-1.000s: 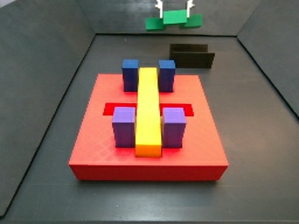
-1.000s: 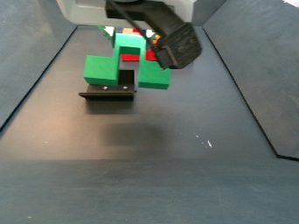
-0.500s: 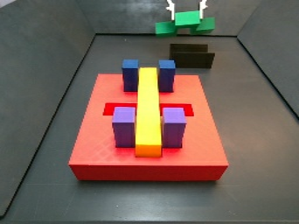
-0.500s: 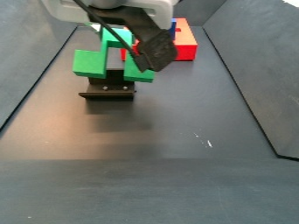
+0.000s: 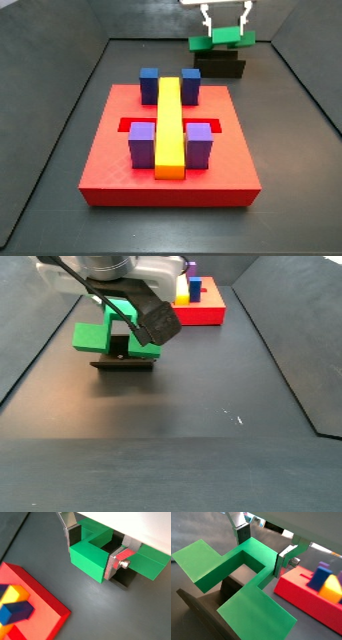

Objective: Pick up the green object. Move up. Place the green object on the fixture. Regrasp the green object. Move to above the board. Insert the green object.
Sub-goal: Place the green object on the fixture.

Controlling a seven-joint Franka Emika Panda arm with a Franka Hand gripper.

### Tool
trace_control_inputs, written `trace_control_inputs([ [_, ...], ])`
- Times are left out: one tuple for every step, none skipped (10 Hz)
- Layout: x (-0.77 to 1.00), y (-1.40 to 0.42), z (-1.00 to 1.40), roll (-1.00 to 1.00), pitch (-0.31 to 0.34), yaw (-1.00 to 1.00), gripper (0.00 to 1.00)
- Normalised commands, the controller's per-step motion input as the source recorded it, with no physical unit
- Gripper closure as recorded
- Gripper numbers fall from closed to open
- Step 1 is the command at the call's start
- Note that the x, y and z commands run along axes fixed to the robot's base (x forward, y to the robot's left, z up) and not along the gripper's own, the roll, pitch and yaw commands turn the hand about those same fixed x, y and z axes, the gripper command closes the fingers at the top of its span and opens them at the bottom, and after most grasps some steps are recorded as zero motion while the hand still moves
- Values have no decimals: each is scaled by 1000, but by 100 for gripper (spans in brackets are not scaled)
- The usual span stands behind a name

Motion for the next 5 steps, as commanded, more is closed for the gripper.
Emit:
trace_control_inputs([
  [366,-306,-209,494,311,266,100],
  [97,-277,-223,491,243,331,100],
  [31,-117,-223,403,197,29,100],
  [120,0,-51,186,177,0,100],
  [57,97,0,0,114,0,100],
])
